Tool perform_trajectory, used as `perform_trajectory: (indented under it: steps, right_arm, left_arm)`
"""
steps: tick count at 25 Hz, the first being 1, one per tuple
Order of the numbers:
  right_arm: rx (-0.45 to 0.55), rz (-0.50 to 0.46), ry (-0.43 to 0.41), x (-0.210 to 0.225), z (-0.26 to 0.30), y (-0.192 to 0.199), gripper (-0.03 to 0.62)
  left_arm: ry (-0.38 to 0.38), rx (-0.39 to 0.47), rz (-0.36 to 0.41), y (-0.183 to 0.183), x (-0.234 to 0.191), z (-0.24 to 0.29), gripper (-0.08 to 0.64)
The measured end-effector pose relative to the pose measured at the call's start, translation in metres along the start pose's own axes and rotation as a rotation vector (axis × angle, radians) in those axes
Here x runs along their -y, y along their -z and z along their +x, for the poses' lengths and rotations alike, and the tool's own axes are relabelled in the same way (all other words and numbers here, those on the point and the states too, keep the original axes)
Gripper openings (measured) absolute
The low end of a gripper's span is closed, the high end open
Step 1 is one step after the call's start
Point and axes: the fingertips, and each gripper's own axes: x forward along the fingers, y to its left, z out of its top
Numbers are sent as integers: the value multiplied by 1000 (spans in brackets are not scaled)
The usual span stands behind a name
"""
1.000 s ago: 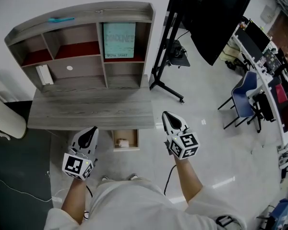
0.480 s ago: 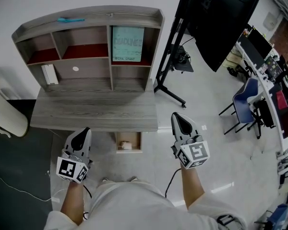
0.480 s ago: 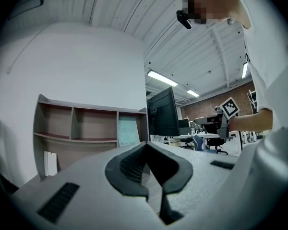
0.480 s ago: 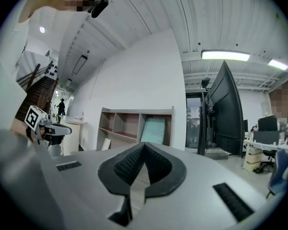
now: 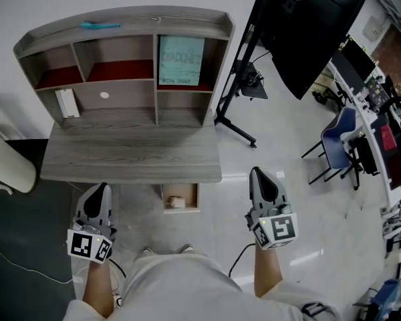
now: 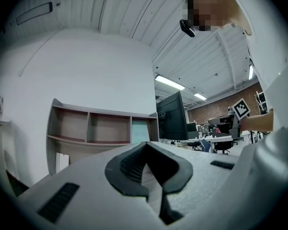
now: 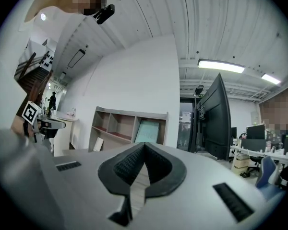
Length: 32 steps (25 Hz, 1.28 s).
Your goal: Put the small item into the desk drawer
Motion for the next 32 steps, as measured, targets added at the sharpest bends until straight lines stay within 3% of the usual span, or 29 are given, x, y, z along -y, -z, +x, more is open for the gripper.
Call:
perform_trajectory:
  steps: [9, 32]
  right_arm:
    - [-41, 6, 87, -7, -12, 7, -3]
    - [-72, 37, 63, -86, 1, 9, -3]
  left_arm:
    - [6, -7, -17, 3, -20, -9, 5]
    - [37, -37, -20, 16, -54, -54, 5]
